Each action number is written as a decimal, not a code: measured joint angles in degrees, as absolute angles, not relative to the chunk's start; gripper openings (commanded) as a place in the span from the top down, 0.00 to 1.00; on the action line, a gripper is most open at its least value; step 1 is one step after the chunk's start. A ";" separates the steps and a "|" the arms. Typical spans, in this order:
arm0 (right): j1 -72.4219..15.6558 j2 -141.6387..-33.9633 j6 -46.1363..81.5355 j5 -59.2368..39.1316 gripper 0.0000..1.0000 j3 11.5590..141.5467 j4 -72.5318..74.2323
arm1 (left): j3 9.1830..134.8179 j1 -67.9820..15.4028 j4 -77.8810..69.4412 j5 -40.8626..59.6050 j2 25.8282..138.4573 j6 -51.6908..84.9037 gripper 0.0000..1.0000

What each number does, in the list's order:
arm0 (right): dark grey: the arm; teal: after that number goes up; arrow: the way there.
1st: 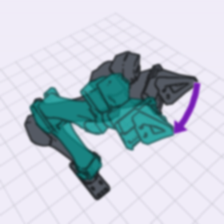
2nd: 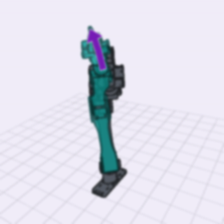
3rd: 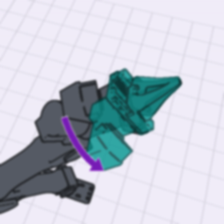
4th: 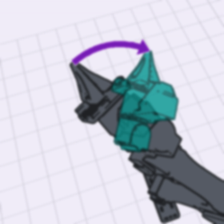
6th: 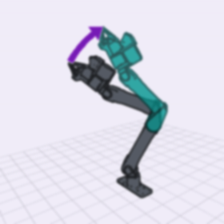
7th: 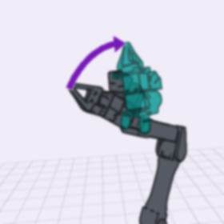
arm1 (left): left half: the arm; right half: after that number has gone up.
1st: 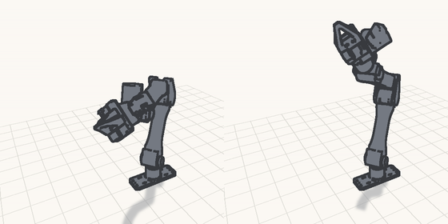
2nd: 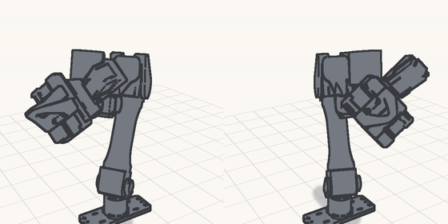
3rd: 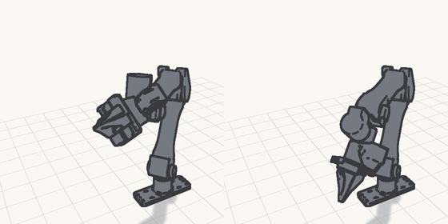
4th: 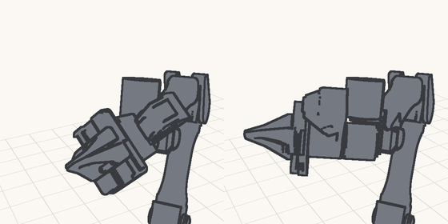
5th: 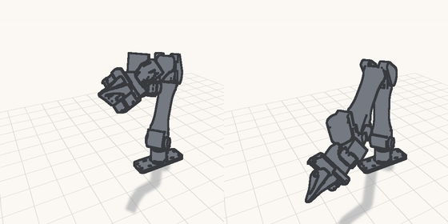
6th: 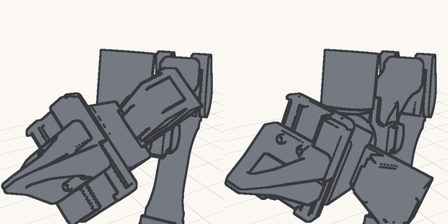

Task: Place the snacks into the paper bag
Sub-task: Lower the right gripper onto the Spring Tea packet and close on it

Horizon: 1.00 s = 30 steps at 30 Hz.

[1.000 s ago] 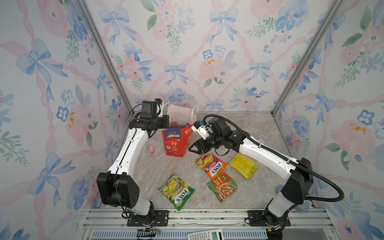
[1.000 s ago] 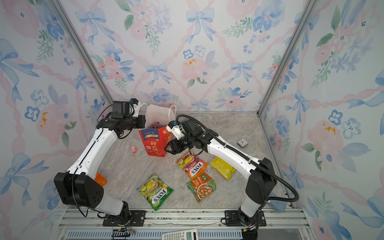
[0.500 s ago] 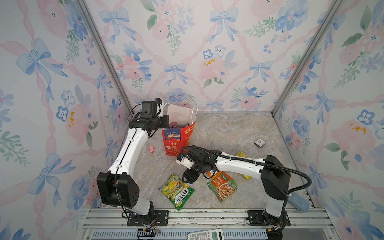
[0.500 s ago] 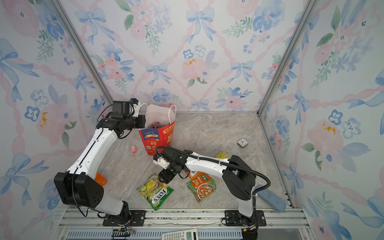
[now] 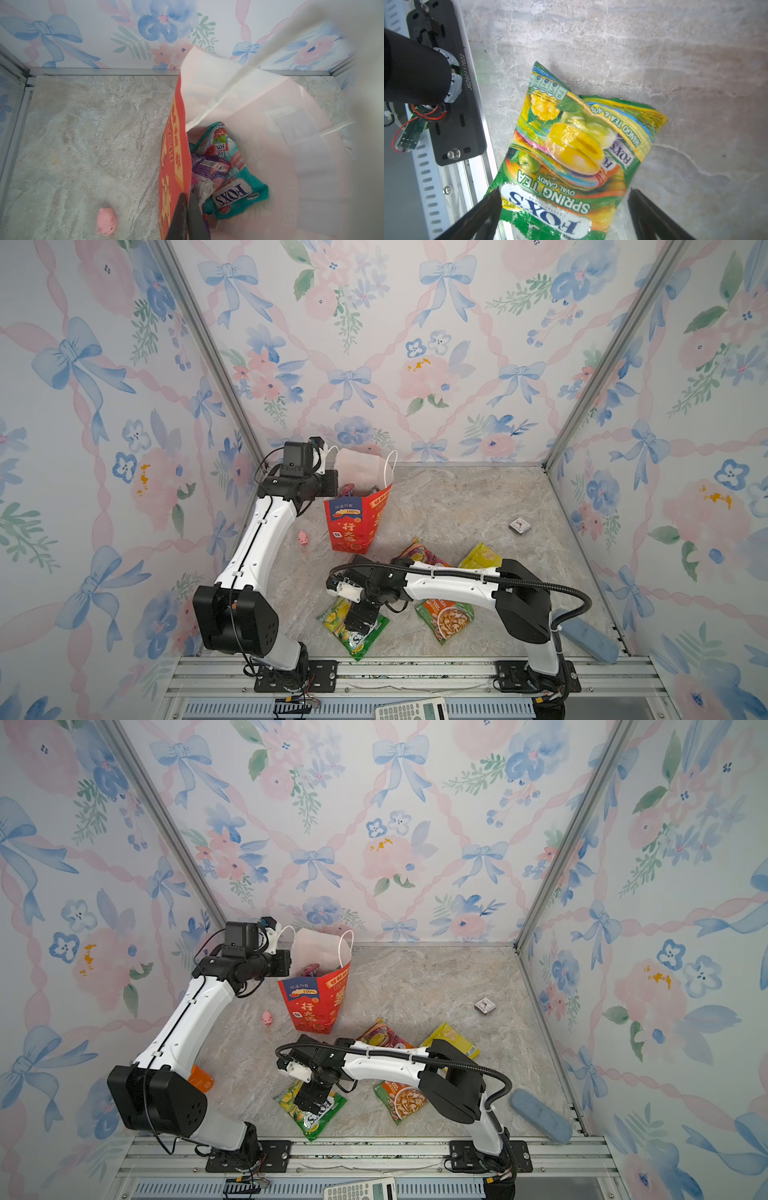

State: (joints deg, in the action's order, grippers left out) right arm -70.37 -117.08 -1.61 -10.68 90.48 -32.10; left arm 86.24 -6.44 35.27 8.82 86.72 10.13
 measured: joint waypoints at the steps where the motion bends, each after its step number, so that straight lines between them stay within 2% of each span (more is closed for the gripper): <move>1: -70.65 -117.62 -1.85 -10.31 0.03 91.33 -32.58 | 86.21 -6.44 35.27 8.82 86.67 10.13 1.00; 13: -71.75 -125.60 -3.05 -3.55 0.03 99.83 -39.48 | 86.13 -6.44 35.33 8.34 86.46 10.11 1.00; 19: -71.22 -127.04 -1.52 -1.02 0.00 102.26 -41.85 | 86.11 -6.44 35.33 8.12 86.46 10.11 1.00; 30: -61.43 -121.75 4.43 -1.10 0.14 92.75 -38.83 | 86.04 -6.44 35.31 7.94 86.46 10.11 1.00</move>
